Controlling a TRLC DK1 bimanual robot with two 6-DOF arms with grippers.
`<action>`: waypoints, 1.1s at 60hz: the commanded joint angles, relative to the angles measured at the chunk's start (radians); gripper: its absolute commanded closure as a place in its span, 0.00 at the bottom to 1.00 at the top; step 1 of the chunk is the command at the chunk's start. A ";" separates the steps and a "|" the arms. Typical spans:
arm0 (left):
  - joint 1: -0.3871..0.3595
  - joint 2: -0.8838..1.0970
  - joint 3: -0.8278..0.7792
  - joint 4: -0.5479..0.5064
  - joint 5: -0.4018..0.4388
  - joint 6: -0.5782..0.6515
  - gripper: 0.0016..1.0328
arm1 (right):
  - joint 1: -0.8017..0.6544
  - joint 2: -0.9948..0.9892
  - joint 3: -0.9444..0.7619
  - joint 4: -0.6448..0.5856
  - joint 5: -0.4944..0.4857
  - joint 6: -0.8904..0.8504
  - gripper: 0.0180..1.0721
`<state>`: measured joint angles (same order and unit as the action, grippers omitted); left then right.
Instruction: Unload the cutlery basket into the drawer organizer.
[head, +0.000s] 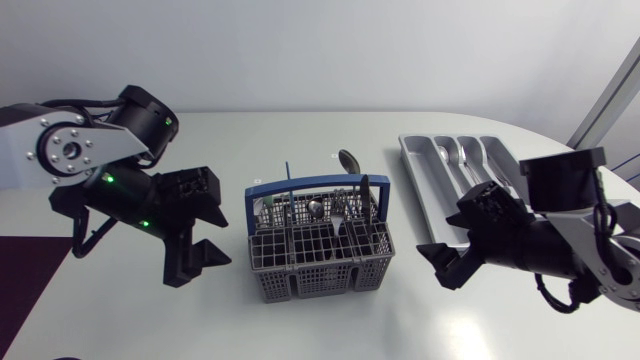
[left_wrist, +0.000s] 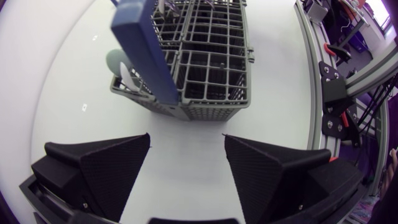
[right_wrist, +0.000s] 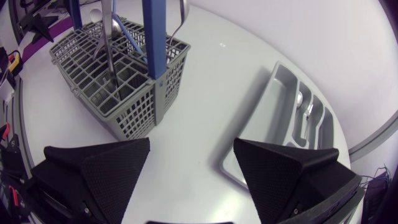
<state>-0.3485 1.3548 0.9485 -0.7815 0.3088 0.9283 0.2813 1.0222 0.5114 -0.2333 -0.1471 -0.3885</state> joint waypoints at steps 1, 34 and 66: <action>-0.030 0.043 -0.019 0.019 0.003 0.017 0.06 | 0.047 0.052 0.032 0.023 0.026 0.030 0.08; -0.038 0.233 0.139 0.126 0.004 -0.036 0.06 | 0.208 0.273 0.179 0.052 0.109 0.094 0.08; -0.009 0.259 0.188 0.136 0.003 -0.046 0.05 | 0.203 0.274 0.173 0.055 0.195 0.086 0.08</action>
<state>-0.3489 1.6447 1.1389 -0.6746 0.2646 0.9127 0.4641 1.3251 0.7147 -0.1989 0.0559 -0.3214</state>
